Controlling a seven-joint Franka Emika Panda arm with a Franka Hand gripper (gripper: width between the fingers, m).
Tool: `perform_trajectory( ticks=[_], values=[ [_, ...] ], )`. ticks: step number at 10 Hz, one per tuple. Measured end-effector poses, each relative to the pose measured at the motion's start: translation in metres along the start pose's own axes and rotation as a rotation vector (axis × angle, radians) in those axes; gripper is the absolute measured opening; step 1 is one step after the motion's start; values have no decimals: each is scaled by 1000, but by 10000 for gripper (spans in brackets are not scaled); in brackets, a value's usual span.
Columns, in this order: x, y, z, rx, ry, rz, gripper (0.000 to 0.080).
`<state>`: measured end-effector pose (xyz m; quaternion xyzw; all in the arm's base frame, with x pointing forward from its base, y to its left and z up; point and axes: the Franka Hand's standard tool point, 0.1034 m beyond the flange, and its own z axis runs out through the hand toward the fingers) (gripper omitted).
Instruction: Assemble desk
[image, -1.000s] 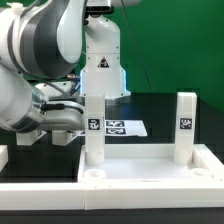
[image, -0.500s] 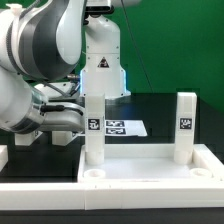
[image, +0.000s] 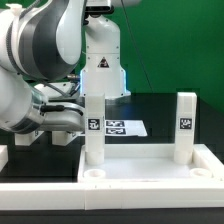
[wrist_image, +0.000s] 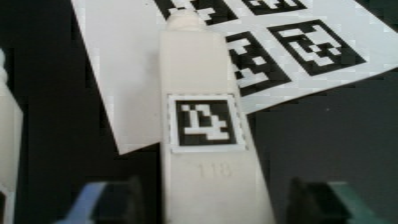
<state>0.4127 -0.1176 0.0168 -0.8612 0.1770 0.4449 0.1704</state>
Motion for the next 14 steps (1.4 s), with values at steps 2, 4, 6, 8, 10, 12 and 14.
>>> perform_trajectory(
  ticks=[2, 4, 6, 8, 10, 12, 14],
  values=[
    [0, 0, 0, 0, 0, 0, 285],
    [0, 0, 0, 0, 0, 0, 285],
    [0, 0, 0, 0, 0, 0, 285],
    [-1, 0, -1, 1, 1, -3, 285],
    [-26, -9, -28, 21, 13, -38, 287],
    [-58, -18, -54, 45, 29, -60, 287],
    [-93, -36, -73, 53, 89, -94, 287]
  ],
)
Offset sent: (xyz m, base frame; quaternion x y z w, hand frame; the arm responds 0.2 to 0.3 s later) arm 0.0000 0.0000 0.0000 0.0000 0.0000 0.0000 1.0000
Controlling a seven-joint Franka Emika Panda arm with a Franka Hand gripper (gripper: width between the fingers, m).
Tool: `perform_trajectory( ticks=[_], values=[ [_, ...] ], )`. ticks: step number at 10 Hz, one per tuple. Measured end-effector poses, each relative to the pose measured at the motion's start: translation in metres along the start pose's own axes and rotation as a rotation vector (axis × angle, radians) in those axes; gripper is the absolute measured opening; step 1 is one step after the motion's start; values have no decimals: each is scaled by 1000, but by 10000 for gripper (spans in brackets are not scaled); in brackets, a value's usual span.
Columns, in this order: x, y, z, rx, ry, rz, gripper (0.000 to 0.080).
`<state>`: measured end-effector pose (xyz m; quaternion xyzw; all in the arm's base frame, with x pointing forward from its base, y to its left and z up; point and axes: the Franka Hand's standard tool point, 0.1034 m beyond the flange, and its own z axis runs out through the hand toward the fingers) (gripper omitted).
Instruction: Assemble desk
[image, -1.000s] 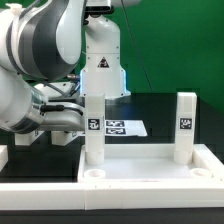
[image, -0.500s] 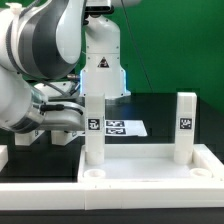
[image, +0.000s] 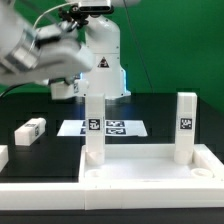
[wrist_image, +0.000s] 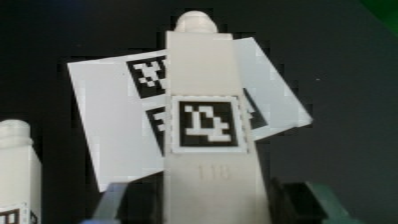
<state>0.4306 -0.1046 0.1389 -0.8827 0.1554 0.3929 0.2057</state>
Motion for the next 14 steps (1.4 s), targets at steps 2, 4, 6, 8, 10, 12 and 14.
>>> perform_trajectory(
  ticks=[2, 4, 6, 8, 10, 12, 14],
  values=[
    [-27, -26, -4, 4, 21, 39, 287],
    [-23, -59, 1, 62, 106, 134, 287],
    [-16, -59, -5, 52, 235, 110, 287],
    [-4, -80, 0, 26, 409, 146, 287],
    [-3, -124, -20, 10, 517, 130, 287],
    [0, -158, -52, 2, 712, 134, 287],
    [7, -154, -51, 7, 832, 140, 287]
  ],
)
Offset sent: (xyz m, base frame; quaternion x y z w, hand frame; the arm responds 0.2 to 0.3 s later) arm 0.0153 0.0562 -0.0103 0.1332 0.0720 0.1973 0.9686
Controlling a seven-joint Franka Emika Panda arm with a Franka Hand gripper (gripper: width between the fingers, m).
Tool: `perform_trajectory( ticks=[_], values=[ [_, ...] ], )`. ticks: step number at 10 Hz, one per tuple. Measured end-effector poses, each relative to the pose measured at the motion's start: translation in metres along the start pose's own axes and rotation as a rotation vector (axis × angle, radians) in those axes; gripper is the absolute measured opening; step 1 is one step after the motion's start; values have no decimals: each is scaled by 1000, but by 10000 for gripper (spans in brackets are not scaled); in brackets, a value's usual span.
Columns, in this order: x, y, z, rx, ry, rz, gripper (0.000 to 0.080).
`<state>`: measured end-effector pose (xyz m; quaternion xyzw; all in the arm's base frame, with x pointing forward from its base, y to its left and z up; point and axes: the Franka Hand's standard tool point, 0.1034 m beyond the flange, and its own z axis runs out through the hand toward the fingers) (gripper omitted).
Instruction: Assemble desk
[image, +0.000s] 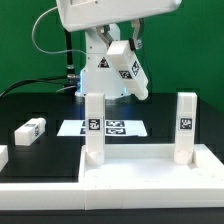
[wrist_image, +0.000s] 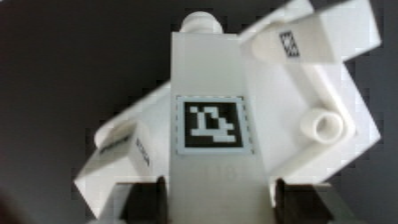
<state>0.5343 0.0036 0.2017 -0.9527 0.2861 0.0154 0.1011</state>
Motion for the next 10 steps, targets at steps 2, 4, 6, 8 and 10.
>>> perform_trajectory(
  ticks=[2, 4, 6, 8, 10],
  values=[
    [6, -7, 0, 4, 138, -21, 287],
    [24, -40, -6, -51, 342, -129, 287],
    [22, -82, -1, -42, 453, -217, 287],
    [7, -94, 7, 31, 504, -207, 287],
    [7, -95, 7, 40, 489, -199, 287]
  ],
)
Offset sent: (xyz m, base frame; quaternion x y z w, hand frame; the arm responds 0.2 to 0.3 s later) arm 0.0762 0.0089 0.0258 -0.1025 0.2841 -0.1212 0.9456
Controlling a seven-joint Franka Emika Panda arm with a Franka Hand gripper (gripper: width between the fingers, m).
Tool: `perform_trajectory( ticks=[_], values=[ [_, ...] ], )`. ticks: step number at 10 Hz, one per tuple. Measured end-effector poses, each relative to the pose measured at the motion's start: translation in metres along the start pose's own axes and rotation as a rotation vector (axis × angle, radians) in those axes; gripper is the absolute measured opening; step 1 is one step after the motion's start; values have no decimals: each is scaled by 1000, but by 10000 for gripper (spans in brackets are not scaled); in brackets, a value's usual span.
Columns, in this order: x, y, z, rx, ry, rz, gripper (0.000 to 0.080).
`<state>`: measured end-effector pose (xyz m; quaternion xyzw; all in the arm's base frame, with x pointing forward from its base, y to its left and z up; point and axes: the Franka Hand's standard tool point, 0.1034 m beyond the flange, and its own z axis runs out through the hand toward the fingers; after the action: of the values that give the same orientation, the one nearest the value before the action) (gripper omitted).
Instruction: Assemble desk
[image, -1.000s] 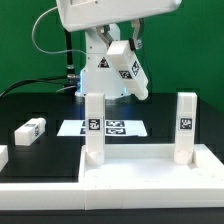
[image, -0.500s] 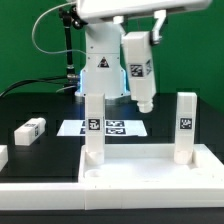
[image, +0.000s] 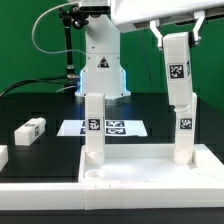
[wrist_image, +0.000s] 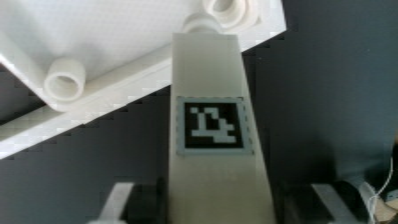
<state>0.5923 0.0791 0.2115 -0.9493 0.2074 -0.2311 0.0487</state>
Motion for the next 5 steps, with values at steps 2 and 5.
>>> perform_trajectory(
  ticks=[2, 5],
  values=[
    [-7, -4, 7, -4, 2, -121, 287],
    [0, -18, 31, 17, 46, -339, 287]
  ],
)
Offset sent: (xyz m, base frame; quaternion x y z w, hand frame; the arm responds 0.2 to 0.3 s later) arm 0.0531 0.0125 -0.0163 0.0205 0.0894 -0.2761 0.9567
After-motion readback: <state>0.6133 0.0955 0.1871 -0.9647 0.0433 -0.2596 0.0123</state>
